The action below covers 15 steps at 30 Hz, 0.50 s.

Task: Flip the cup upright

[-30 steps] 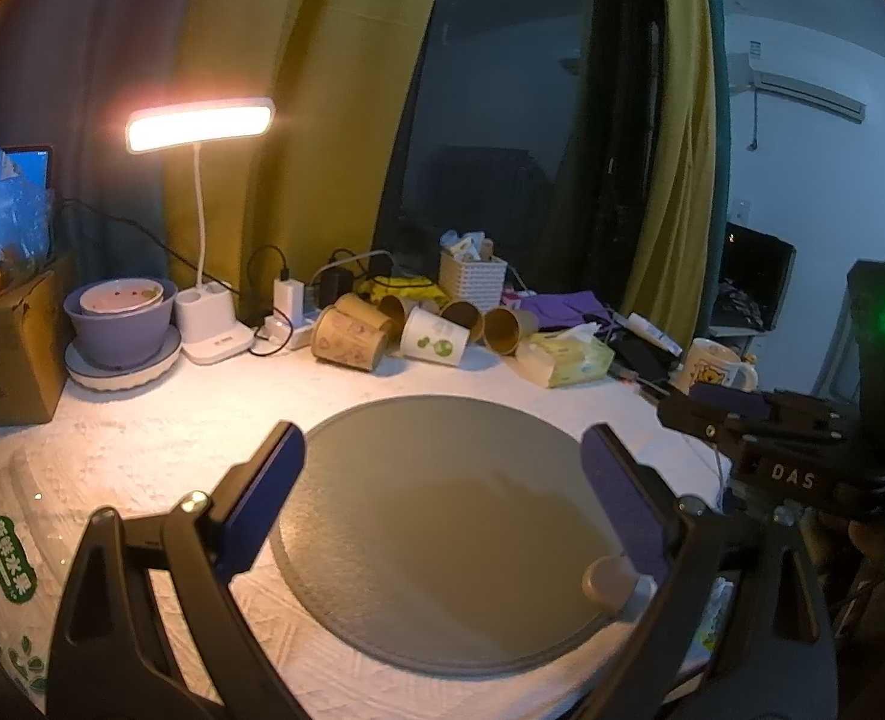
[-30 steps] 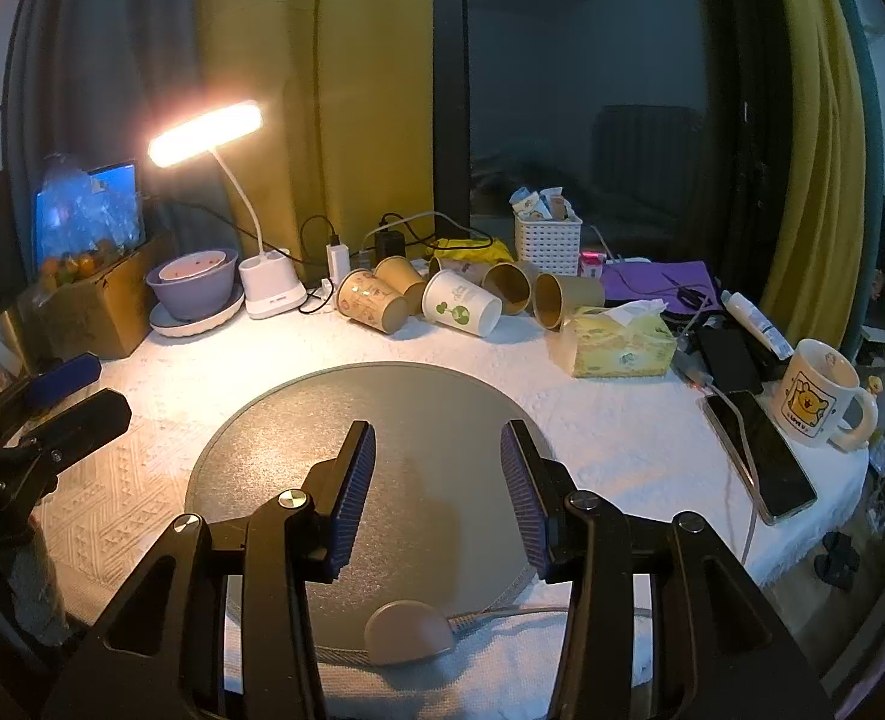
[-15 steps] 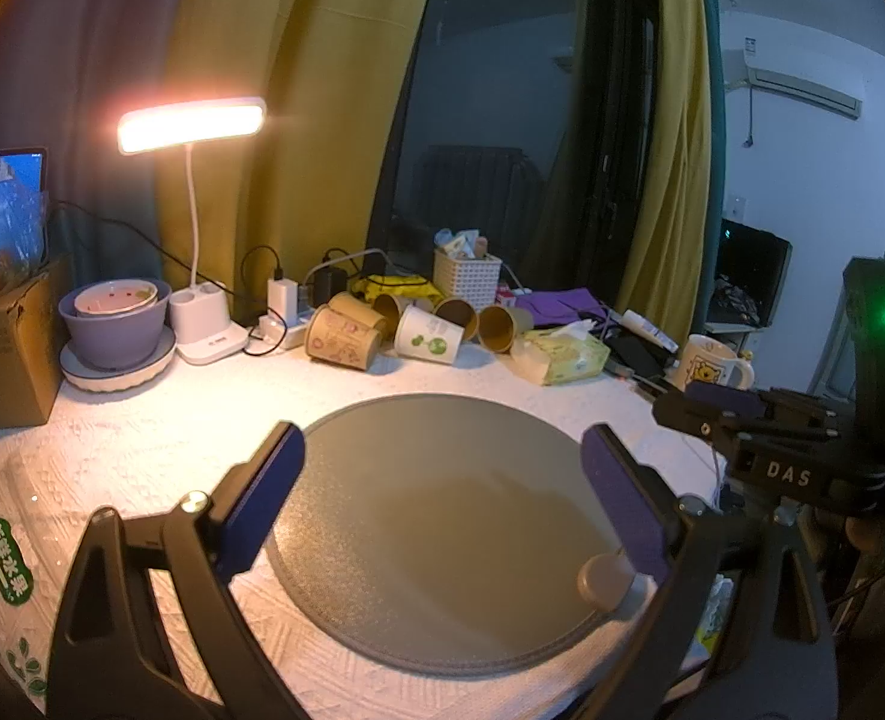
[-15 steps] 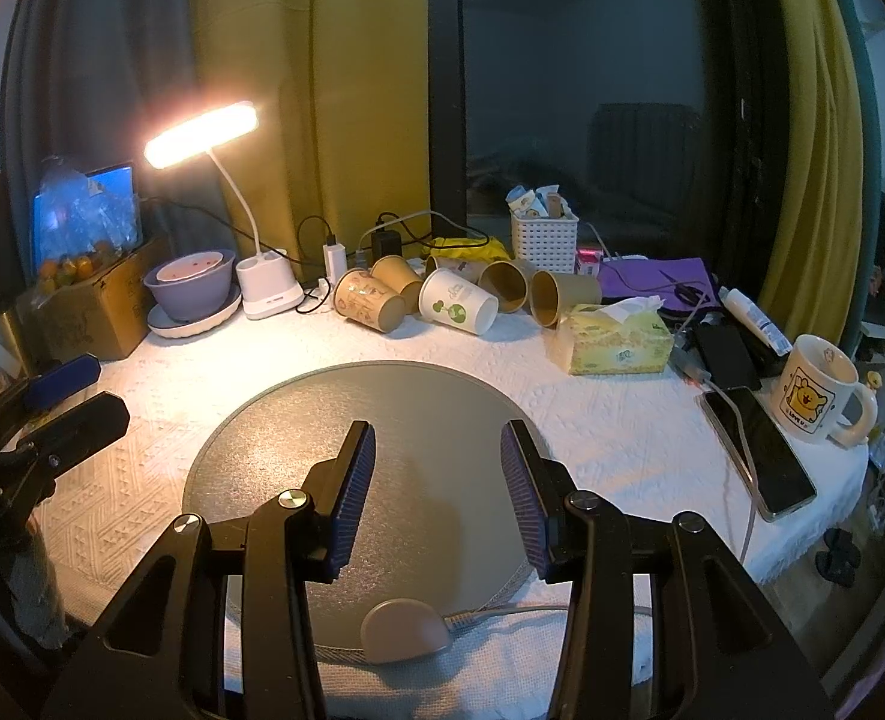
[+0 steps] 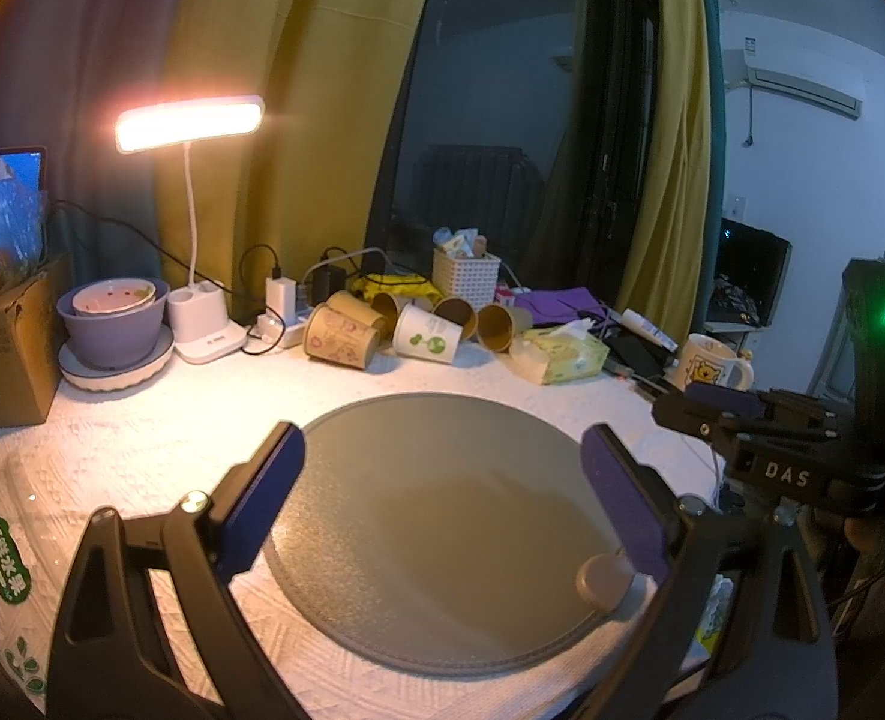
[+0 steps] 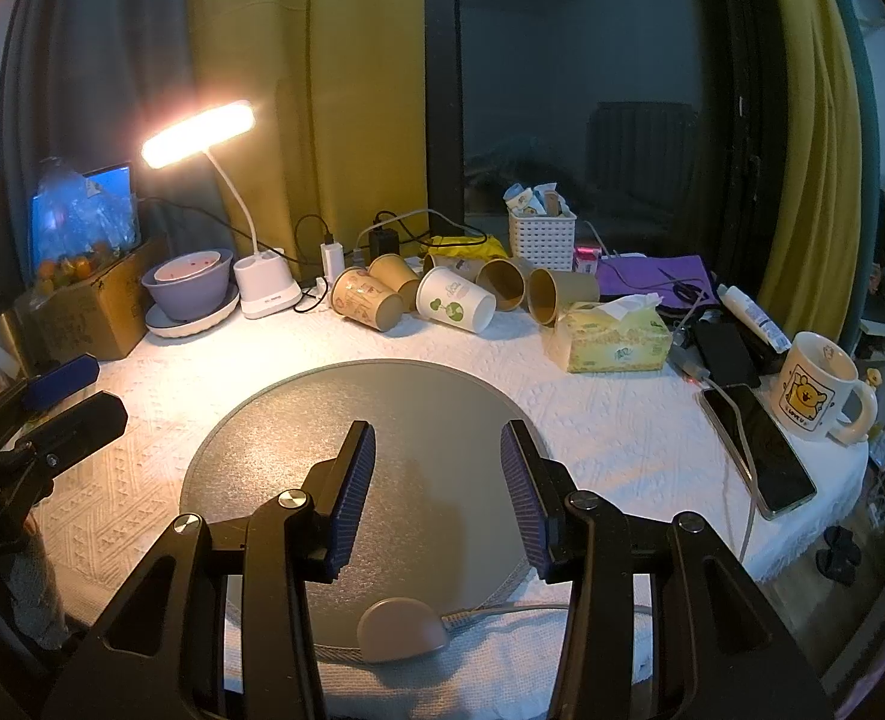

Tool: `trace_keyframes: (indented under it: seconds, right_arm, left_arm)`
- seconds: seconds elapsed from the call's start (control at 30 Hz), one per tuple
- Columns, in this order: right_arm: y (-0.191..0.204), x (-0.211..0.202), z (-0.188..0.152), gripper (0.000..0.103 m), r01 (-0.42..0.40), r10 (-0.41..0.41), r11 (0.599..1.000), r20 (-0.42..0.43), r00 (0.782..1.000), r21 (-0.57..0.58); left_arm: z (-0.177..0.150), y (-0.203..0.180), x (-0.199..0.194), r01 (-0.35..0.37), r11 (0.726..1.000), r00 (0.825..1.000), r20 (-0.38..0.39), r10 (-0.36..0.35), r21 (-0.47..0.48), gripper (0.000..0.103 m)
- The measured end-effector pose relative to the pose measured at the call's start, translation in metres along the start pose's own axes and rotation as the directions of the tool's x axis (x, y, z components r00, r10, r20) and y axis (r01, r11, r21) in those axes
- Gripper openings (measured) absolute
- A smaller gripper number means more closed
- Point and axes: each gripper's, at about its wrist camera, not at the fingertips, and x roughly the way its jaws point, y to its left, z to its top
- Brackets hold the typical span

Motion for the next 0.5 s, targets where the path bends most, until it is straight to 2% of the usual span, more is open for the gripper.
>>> trace_keyframes:
  seconds: [0.5]
  right_arm:
    - [-0.0016, 0.0007, -0.0003, 0.046, 0.0, 0.0, 1.0, -0.002, 1.0, 0.001]
  left_arm:
    - [-0.0024, -0.0043, -0.0016, 0.0, 1.0, 1.0, 0.005, -0.001, 0.003, 0.094]
